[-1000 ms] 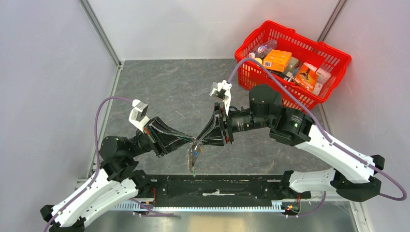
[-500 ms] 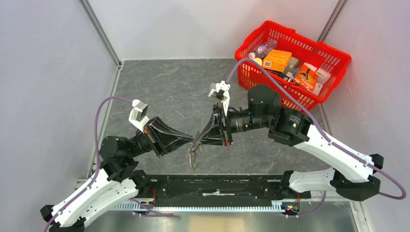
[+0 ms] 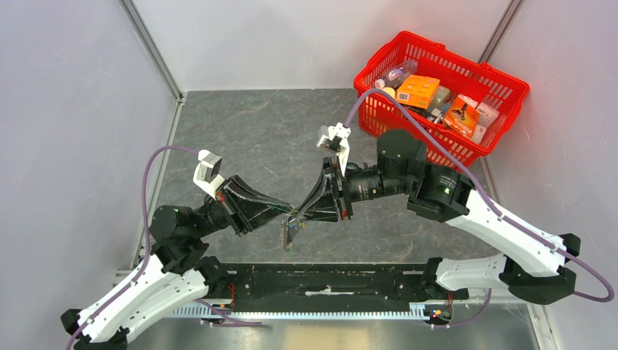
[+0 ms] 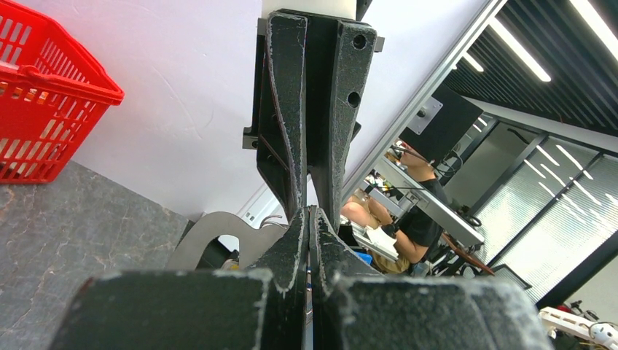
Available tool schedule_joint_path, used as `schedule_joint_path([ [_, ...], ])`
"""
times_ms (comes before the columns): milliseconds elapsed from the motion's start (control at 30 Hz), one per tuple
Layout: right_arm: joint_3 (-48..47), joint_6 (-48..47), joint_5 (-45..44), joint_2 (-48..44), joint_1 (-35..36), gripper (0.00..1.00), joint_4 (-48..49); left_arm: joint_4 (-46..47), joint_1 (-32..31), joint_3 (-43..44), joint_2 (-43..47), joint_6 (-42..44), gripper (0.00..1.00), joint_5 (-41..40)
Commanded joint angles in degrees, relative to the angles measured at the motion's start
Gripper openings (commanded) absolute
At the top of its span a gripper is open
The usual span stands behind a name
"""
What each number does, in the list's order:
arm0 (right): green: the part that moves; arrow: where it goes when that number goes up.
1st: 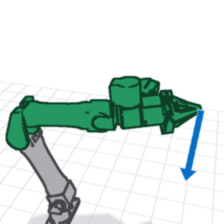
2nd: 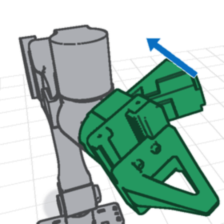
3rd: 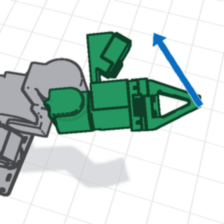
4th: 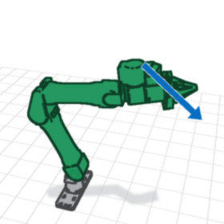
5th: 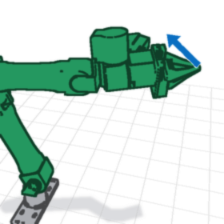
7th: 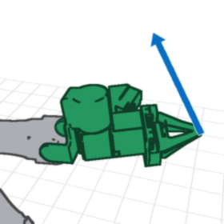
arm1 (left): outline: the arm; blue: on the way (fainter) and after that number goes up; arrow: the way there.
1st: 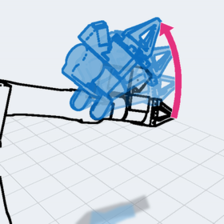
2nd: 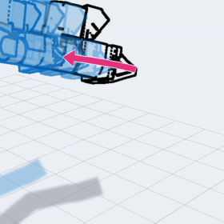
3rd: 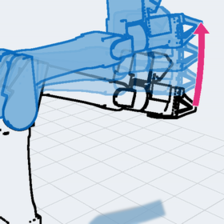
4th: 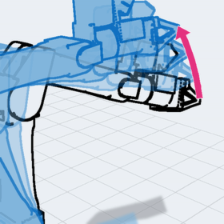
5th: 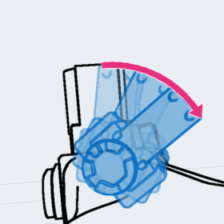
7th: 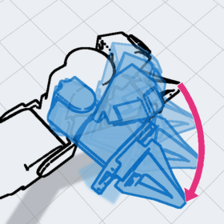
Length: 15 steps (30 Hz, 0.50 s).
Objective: Put the keys on the keyring
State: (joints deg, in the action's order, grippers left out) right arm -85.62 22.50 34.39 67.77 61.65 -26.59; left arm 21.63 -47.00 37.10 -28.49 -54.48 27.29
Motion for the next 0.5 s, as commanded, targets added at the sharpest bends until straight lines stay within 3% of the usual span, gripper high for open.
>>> schedule_joint_path([
  [0, 0.44, 0.05, 0.44, -1.67, 0.32, 0.26, 2.33, 4.0, -0.13, 0.35, -0.14, -1.27, 0.02, -1.27],
  [267, 0.55, -0.02, 0.24, -1.41, 0.31, 0.18, 2.37, 4.53, -0.11, 0.25, -0.06, -1.54, 0.02, -1.21],
  [467, 0.55, -0.14, 0.15, -1.23, 0.4, 0.01, 2.22, 4.97, -0.11, 0.25, -0.13, -1.68, 0.02, -1.27],
])
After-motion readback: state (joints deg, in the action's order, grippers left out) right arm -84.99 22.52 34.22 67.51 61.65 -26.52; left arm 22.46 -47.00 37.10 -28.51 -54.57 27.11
